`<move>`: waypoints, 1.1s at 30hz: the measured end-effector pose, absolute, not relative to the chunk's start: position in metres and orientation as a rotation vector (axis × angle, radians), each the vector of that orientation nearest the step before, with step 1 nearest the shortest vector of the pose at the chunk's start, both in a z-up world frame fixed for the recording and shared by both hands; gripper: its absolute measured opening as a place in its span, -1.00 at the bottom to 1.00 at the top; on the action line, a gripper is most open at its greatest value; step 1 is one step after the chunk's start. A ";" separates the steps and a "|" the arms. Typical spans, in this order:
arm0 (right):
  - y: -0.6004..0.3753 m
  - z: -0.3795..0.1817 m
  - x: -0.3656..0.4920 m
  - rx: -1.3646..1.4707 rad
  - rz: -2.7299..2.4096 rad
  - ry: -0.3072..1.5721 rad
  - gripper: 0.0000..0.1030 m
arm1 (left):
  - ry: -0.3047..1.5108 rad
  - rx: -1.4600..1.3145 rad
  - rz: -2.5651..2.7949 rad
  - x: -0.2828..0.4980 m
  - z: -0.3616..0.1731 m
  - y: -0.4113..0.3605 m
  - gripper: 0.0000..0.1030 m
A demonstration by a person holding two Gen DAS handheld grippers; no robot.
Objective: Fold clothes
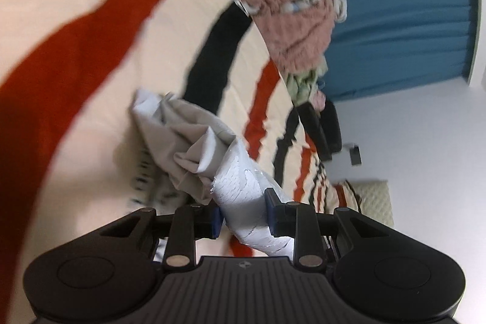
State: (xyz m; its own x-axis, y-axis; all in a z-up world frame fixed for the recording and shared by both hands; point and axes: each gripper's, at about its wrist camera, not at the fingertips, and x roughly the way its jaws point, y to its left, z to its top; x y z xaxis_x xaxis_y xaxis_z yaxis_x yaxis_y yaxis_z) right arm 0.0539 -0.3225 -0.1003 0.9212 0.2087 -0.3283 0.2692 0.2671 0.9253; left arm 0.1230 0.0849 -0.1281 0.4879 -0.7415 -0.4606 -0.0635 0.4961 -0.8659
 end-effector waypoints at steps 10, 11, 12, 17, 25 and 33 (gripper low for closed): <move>-0.431 -0.062 0.139 1.321 -0.150 0.345 -0.70 | 1.028 -0.762 -0.565 0.247 -0.051 -0.056 -0.42; -0.443 -0.057 0.153 1.303 -0.163 0.337 -0.70 | 1.026 -0.745 -0.576 0.262 -0.046 -0.073 -0.42; -0.455 -0.051 0.166 1.284 -0.169 0.327 -0.70 | 1.020 -0.734 -0.585 0.276 -0.040 -0.088 -0.42; -0.516 -0.019 0.231 1.170 -0.164 0.255 -0.70 | 0.926 -0.677 -0.646 0.337 -0.018 -0.169 -0.43; -0.557 -0.067 0.265 0.907 -0.203 0.234 -0.70 | 0.785 -0.511 -0.811 0.376 -0.063 -0.250 -0.42; -0.527 -0.193 0.238 0.972 -0.271 0.549 -0.67 | 0.911 -0.241 -0.785 0.321 -0.173 -0.230 -0.28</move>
